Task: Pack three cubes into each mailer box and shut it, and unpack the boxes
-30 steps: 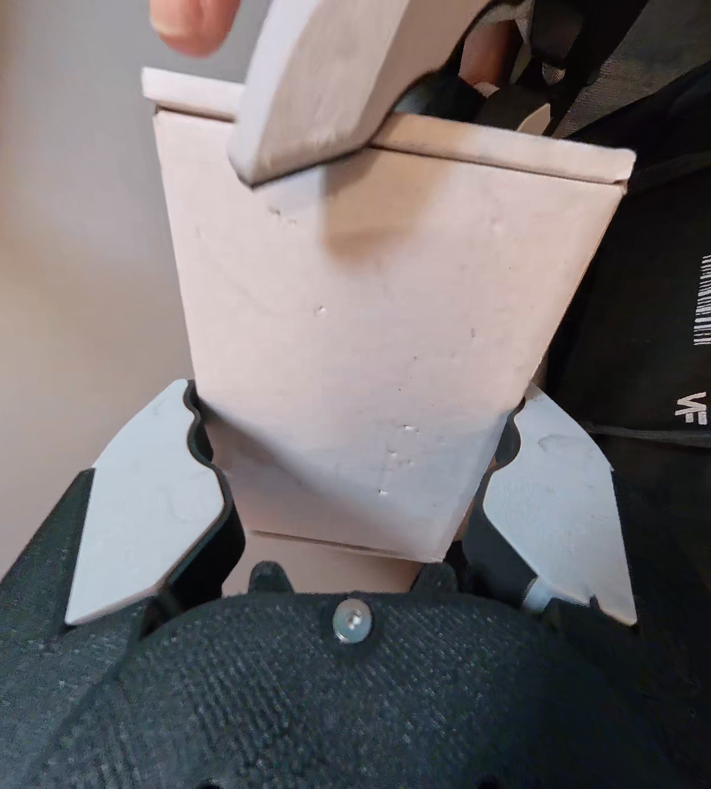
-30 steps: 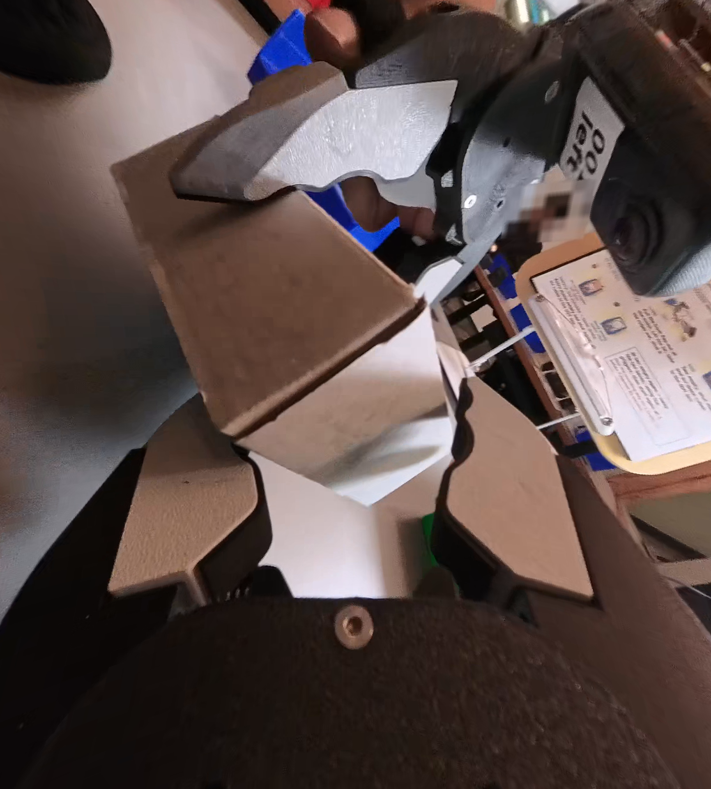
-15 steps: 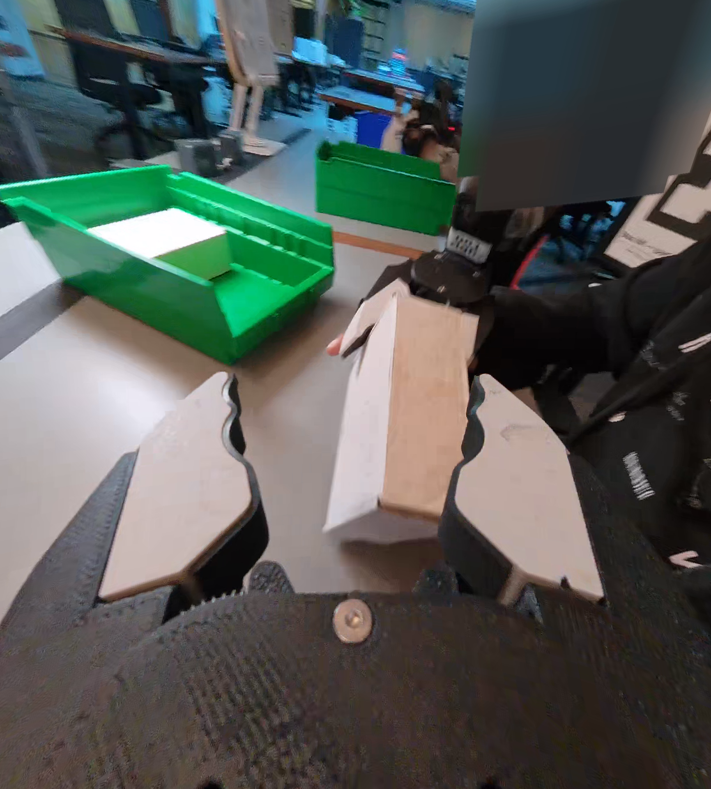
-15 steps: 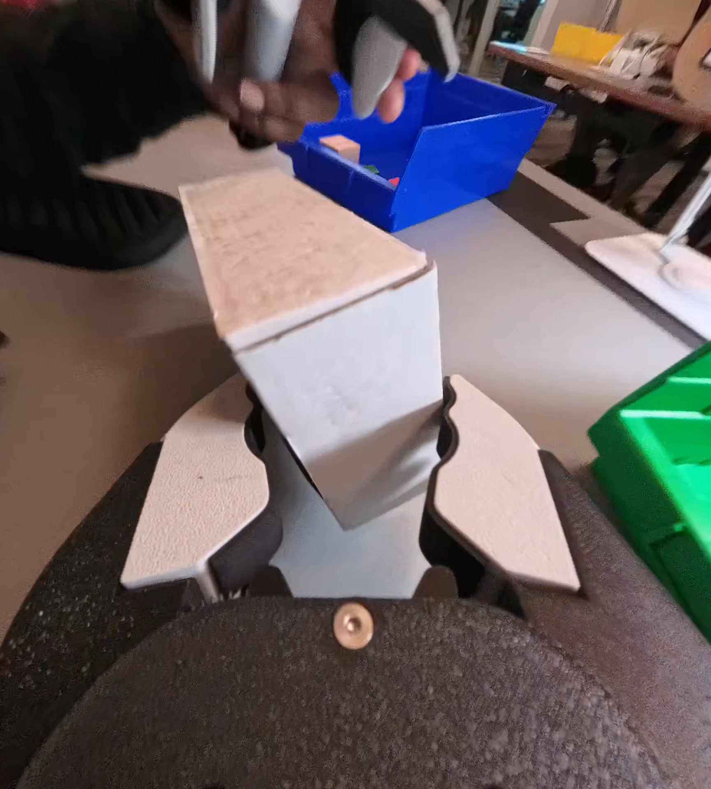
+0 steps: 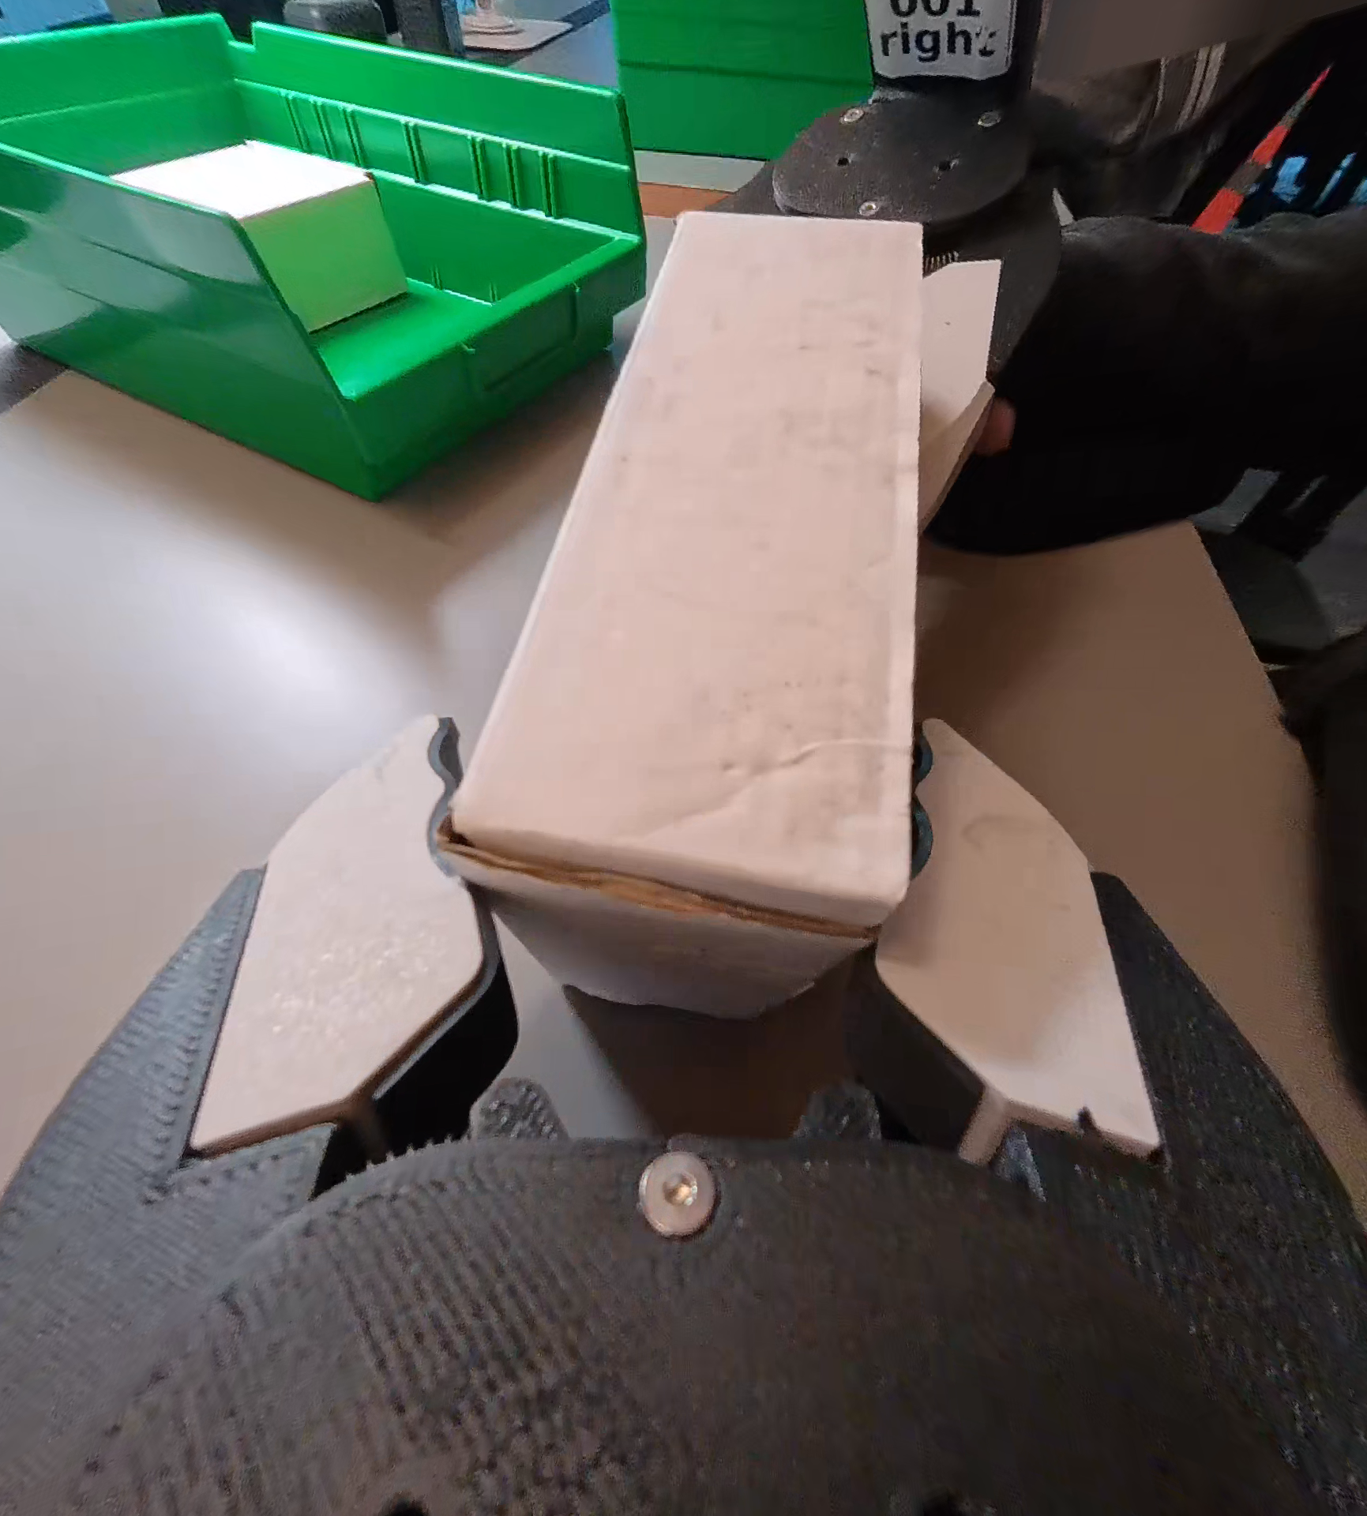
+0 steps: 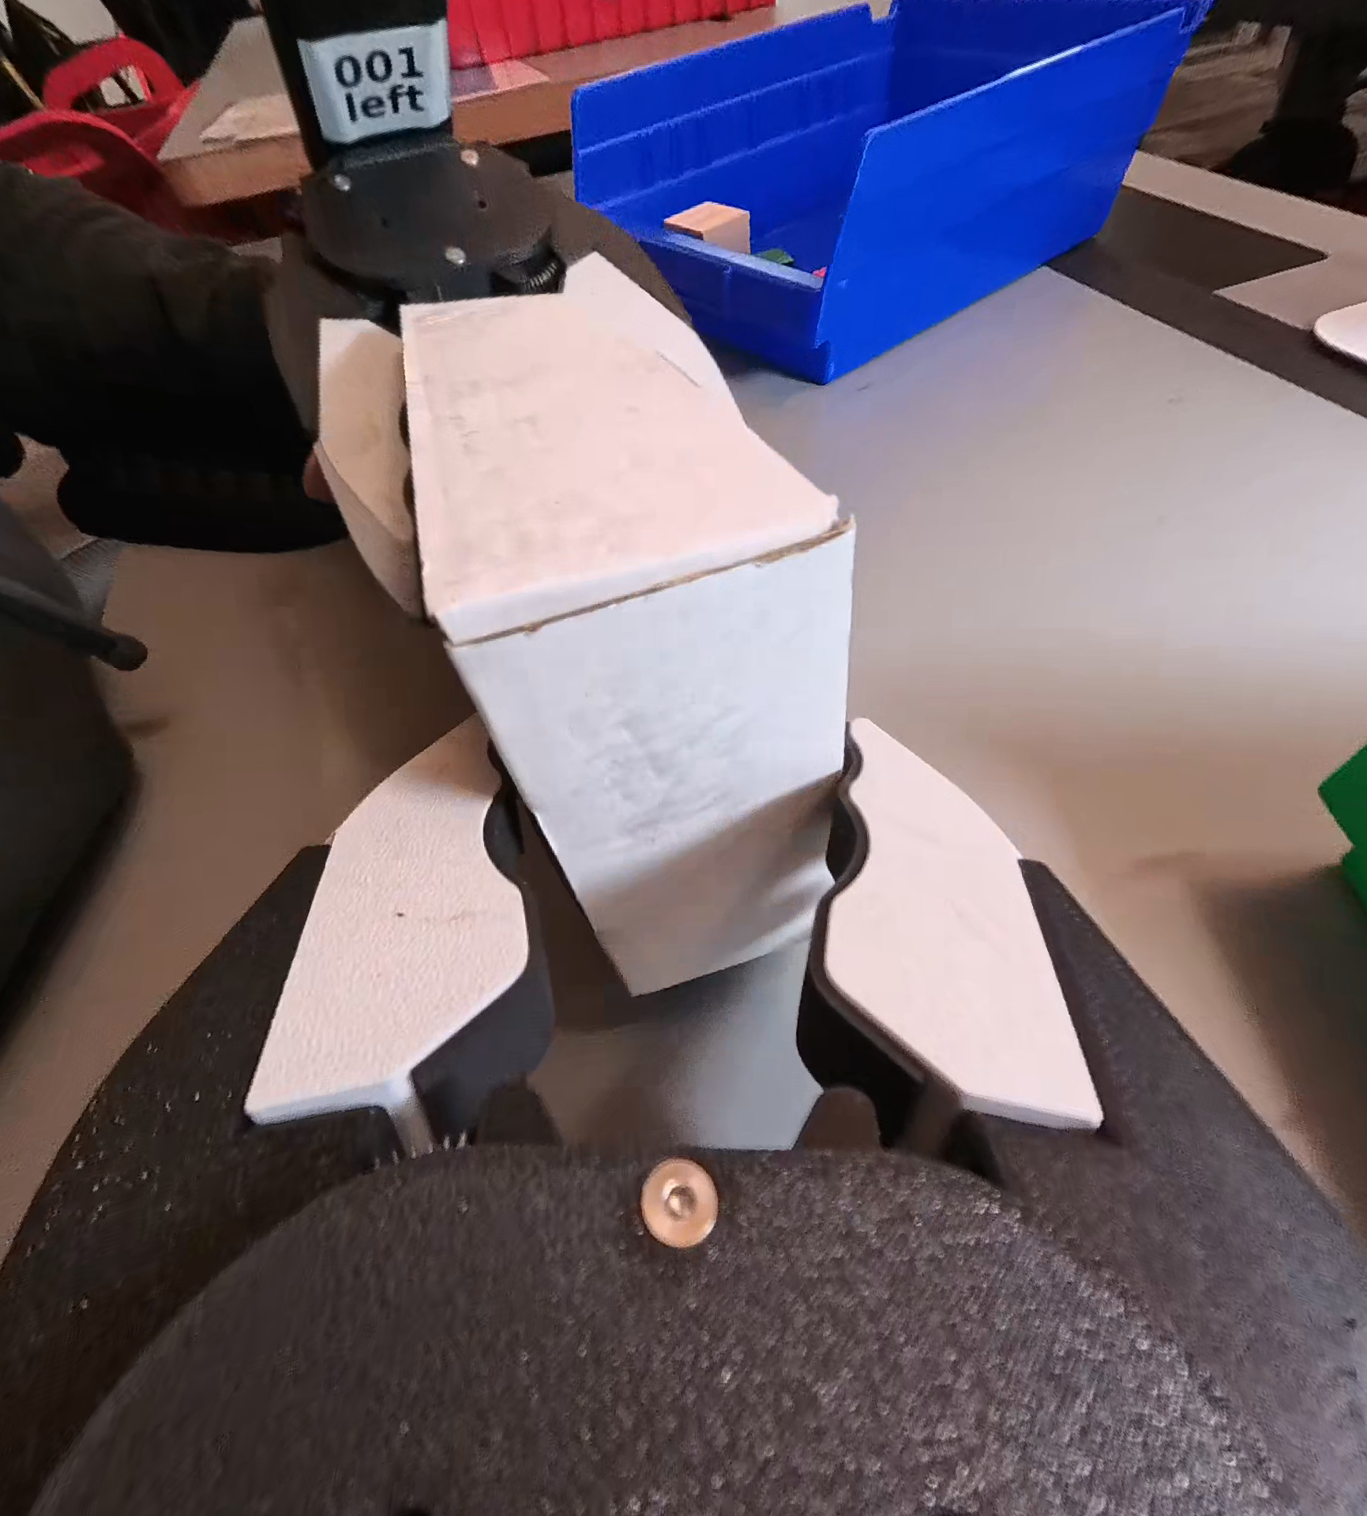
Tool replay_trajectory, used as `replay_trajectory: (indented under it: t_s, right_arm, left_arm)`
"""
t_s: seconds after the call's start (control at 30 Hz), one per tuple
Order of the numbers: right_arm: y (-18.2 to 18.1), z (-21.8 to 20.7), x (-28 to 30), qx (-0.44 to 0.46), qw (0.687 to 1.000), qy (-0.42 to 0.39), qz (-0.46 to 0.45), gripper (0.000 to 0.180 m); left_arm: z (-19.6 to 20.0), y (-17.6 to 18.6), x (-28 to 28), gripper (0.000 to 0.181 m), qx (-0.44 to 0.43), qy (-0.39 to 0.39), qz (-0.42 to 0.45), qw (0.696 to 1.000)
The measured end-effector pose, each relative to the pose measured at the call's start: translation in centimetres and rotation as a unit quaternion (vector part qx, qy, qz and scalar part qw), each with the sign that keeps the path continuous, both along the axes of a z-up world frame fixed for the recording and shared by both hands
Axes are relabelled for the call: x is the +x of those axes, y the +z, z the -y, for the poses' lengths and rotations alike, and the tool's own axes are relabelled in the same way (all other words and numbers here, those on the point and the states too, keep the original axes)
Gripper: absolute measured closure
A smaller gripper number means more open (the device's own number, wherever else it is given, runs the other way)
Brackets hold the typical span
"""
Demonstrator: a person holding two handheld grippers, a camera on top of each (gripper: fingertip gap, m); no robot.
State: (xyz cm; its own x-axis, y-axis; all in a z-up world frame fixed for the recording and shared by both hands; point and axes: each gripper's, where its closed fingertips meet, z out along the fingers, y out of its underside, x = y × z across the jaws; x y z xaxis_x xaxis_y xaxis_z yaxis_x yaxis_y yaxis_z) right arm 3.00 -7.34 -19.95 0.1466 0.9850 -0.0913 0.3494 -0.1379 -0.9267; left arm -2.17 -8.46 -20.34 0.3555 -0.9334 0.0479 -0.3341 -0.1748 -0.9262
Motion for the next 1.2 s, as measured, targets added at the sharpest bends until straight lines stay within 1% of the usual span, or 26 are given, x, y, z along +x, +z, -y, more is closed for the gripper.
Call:
replay_trajectory:
  t_s: [0.1, 0.2, 0.37, 0.47, 0.6, 0.73, 0.87, 1.0, 1.1, 1.2]
  right_arm:
    - [-0.1, -0.1, -0.1, 0.004, 1.000, -0.007, 0.002, 0.106]
    - [0.4, -0.3, -0.2, 0.026, 0.999, -0.018, 0.001, 0.106]
    - [3.1, -1.1, 0.9, 0.084, 0.995, -0.052, -0.014, 0.105]
    - [4.9, -1.4, 1.5, 0.139, 0.987, -0.078, -0.007, 0.106]
    - [6.6, -1.3, 1.1, 0.227, 0.969, -0.096, 0.028, 0.112]
    - [6.6, -0.5, -0.2, 0.295, 0.948, -0.081, 0.086, 0.114]
    - [5.6, -0.6, -1.3, 0.338, 0.928, -0.069, 0.140, 0.120]
    - [5.5, -0.5, -2.1, 0.354, 0.919, -0.057, 0.165, 0.124]
    - [6.3, -0.4, -2.6, 0.365, 0.915, -0.052, 0.164, 0.134]
    - [6.4, -0.6, -2.9, 0.366, 0.913, -0.050, 0.175, 0.135]
  left_arm:
    - [-0.4, 0.1, -0.3, 0.086, 0.008, 0.017, 0.000, 1.000]
    - [-0.7, 0.1, -0.6, 0.091, 0.000, 0.025, 0.003, 1.000]
    - [-1.3, 0.2, -0.8, 0.092, 0.005, 0.045, 0.003, 0.999]
    - [-1.5, 0.1, -0.8, 0.092, 0.009, 0.055, -0.006, 0.998]
    - [-1.6, 0.0, -0.7, 0.093, 0.001, 0.076, -0.015, 0.997]
    - [-1.8, -0.2, -0.6, 0.093, 0.002, 0.104, -0.030, 0.994]
    - [-1.8, -0.2, -0.6, 0.094, 0.004, 0.120, -0.033, 0.992]
    - [-2.0, -0.2, -0.9, 0.094, 0.004, 0.134, -0.035, 0.990]
    - [-2.1, -0.3, -1.0, 0.094, 0.004, 0.141, -0.040, 0.989]
    - [-2.1, -0.3, -1.2, 0.094, -0.002, 0.138, -0.039, 0.990]
